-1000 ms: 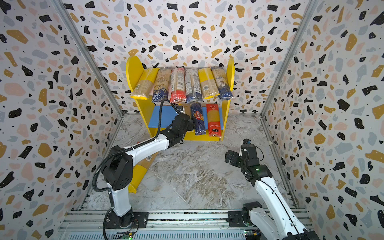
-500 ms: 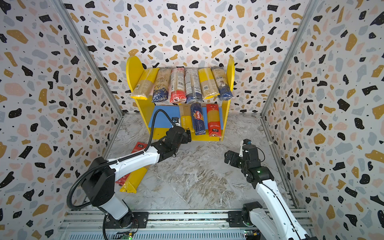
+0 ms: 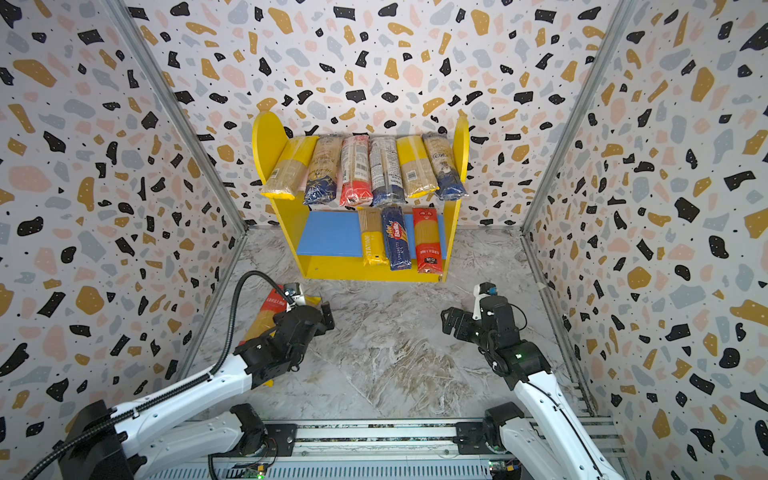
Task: Place and organize the pasta boxes and bags onto the shelf
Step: 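Lower the left gripper onto the tan bag with yellow band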
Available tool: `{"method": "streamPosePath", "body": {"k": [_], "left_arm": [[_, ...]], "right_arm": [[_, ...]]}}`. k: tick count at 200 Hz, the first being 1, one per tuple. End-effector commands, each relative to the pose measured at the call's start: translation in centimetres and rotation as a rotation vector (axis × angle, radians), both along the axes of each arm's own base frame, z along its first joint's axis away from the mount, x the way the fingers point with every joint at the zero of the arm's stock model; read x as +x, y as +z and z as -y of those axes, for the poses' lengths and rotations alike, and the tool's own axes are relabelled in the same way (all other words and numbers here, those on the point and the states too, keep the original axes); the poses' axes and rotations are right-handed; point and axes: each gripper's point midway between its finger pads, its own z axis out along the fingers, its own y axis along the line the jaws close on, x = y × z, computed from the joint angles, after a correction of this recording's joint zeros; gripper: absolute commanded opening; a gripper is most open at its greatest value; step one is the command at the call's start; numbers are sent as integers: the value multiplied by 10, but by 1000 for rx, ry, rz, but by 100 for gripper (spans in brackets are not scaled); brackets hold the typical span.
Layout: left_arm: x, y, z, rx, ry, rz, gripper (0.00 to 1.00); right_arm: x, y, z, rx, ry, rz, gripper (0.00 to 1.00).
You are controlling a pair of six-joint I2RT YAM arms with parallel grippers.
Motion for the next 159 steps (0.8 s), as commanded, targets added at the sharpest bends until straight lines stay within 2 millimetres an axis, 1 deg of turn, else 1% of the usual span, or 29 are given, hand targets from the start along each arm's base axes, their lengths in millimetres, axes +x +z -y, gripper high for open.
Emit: {"method": "streamPosePath", "body": {"k": [1,13,36,65,79,104,133,144,159], "left_arm": [[-17,-34,-35,-36,118,-84,99],[-23,-45,-46,-73,151,-95,99],[-29,-60,-64,-111,221,-107,100],[-32,-81,-84,-119,288,-142,100],[-31,-90,-90,-117,313,-166,100],[-30,-102,-95,-104,339,-201,100],[-29,-105,-99,-77,360,-210,100],[-29,-107,-98,-82,355,-216,99],[-26,-111,-88,-122,320,-224,100]], "right_arm": [[3,0,-10,6,4,1,99],[2,-1,-16,4,21,1,99],[0,-2,-22,0,37,3,99],[-3,-3,-20,-1,36,14,99],[-4,-4,-18,-1,34,20,99],[-6,-6,-16,-13,36,25,99],[-5,-9,-17,-21,43,26,99],[-4,-11,-18,-19,50,24,99],[-2,-12,-19,-14,60,17,99]]}}
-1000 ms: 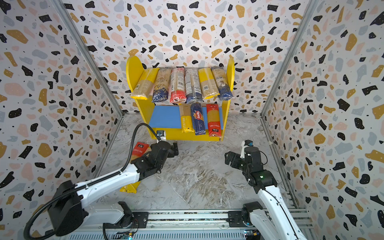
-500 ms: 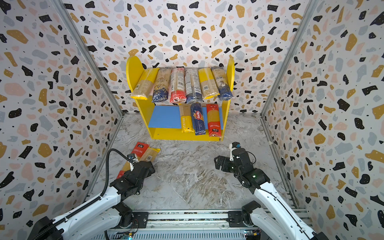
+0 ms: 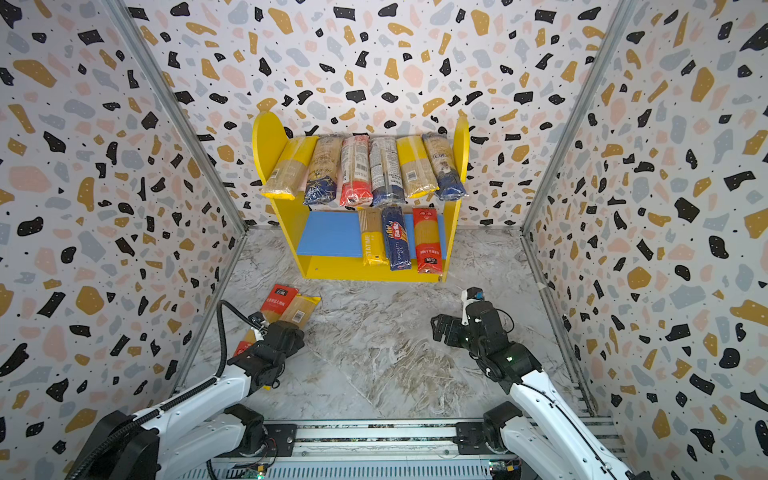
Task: Place and organize the pasta boxes and bags onto the shelf
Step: 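Lower the left gripper onto the tan bag with yellow band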
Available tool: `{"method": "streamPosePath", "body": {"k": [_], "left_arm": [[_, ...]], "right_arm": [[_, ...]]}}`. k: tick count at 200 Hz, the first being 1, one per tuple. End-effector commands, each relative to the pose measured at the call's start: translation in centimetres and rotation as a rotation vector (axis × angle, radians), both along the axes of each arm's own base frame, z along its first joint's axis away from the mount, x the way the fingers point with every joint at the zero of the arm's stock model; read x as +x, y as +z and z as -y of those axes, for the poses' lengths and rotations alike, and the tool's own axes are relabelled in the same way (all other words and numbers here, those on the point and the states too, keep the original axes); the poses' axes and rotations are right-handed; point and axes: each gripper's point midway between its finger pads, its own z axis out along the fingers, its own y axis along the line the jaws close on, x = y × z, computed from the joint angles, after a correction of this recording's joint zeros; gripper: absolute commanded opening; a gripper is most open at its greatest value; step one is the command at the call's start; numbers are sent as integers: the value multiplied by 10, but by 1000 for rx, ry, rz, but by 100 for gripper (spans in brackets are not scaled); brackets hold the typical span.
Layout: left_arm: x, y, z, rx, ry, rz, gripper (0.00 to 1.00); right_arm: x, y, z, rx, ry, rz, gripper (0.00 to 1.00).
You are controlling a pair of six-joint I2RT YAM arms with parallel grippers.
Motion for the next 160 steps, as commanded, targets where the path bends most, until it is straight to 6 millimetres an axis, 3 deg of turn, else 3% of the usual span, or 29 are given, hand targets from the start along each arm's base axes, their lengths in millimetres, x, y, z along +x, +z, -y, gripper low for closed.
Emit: {"method": "streamPosePath", "body": {"k": [1,41,83,106,144,160], "left_arm": [[4,-5,9,-64,-15,10,100],[10,-16,32,-174,-70,-13,92],[14,-23,52,-250,-124,-31,85],[17,-18,67,-291,-166,-16,83],[24,1,108,-292,-283,-1,82],[25,11,112,-260,-291,14,83]], "right_arm": [[4,3,-2,2,18,17,99],[5,13,-2,12,22,42,99],[6,9,3,12,13,31,99],[7,9,2,18,14,28,99],[8,8,1,17,16,22,99],[8,8,0,19,19,21,99]]}}
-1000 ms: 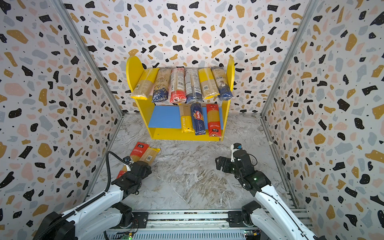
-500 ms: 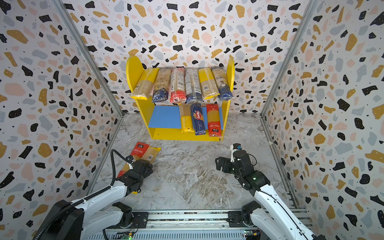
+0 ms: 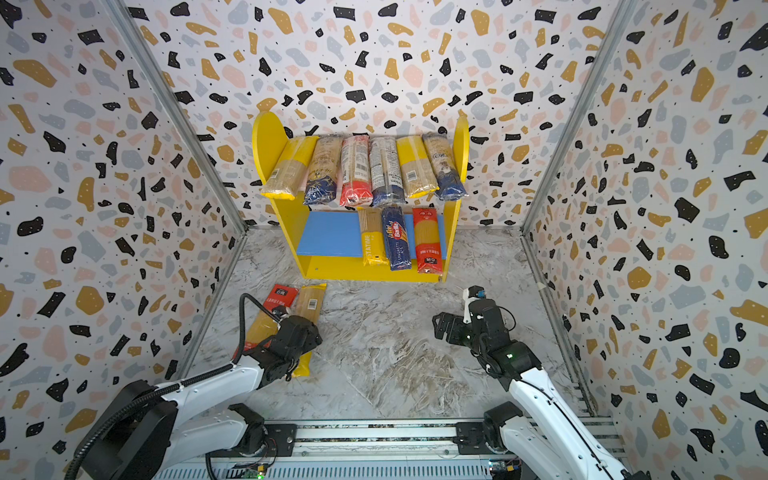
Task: Place and organize the pasta boxes and bags onto the shelf
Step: 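Lower the left gripper onto the tan bag with yellow band, then close the left gripper on the tan bag's yellow end and lift it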
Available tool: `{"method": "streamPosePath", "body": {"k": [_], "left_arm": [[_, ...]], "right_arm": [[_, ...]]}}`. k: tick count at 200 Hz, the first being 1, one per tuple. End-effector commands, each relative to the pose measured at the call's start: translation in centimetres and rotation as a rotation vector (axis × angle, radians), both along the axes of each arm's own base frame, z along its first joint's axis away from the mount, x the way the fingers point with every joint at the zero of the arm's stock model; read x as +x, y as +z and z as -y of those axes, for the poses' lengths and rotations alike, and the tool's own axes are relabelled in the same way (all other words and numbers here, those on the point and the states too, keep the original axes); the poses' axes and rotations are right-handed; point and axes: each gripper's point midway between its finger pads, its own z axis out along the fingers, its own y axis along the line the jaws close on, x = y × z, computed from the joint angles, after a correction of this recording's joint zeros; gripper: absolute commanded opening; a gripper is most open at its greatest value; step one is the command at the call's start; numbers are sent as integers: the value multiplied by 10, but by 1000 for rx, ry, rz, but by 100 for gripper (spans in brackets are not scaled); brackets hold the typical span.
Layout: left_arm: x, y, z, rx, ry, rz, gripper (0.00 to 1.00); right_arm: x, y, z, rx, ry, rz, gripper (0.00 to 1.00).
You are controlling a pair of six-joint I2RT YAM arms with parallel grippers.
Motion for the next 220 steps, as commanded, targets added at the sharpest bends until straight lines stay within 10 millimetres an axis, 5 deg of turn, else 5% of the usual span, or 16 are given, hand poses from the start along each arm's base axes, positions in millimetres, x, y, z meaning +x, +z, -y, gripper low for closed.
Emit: {"method": "streamPosePath", "body": {"k": [1,71,220], "left_arm": [[2,15,22,-32,-47,7,83],[-8,25,-11,100,35,42,96],[-14,-37,9,133,-41,-74,93]], "right_arm": [[4,9,-2,6,10,30,99],[3,11,-1,3,16,35,99],[1,14,3,-11,16,41,99]]}}
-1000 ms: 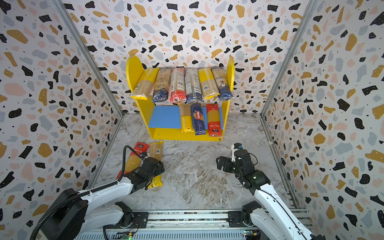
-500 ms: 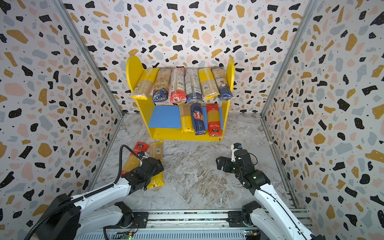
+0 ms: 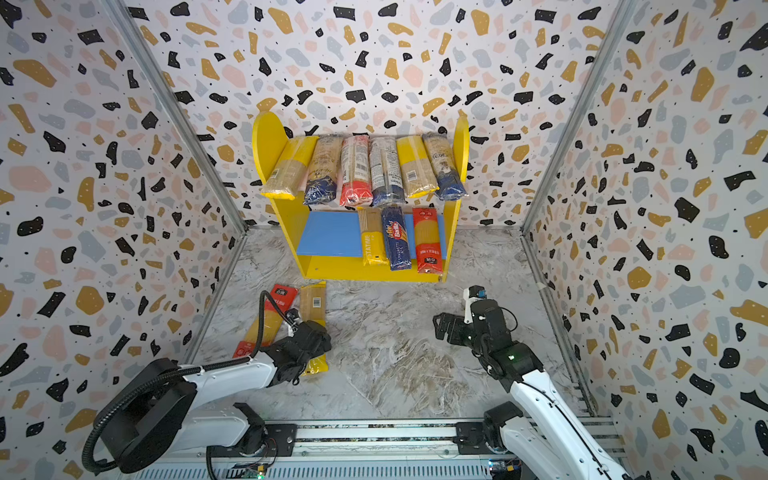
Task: Place and organize the pasta boxes and bags onto the shelf
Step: 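Close the left gripper on the tan bag's yellow end and lift it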
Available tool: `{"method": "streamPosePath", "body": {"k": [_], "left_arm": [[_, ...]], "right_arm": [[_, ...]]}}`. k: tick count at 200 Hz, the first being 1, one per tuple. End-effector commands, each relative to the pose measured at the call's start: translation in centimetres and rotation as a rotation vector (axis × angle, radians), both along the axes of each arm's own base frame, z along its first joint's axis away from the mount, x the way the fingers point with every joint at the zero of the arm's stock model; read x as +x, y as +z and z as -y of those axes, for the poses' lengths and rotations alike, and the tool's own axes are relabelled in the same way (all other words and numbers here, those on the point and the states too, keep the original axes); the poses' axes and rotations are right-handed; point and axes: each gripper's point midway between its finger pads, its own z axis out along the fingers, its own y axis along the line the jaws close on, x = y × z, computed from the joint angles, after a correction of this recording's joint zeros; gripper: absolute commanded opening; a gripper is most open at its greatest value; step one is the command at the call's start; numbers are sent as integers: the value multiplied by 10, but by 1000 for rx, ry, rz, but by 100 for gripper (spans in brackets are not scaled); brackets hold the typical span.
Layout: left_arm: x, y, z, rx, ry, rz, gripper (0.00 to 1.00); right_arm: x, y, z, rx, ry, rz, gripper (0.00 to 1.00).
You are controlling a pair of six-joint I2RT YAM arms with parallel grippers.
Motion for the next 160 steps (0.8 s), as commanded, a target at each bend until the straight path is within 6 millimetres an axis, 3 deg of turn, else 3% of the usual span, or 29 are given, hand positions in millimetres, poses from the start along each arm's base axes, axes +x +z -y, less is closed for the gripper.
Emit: {"method": "streamPosePath", "body": {"k": [1,97,160], "left_arm": [[-5,-14,7,-19,-21,-39,93],[-13,-41,26,25,-106,-138,91],[-33,-53,18,58,-152,-194,90]], "right_arm": [[2,10,0,-4,8,17,99],[7,11,-3,-9,23,8,99],[7,10,-8,14,38,7,99]]}}
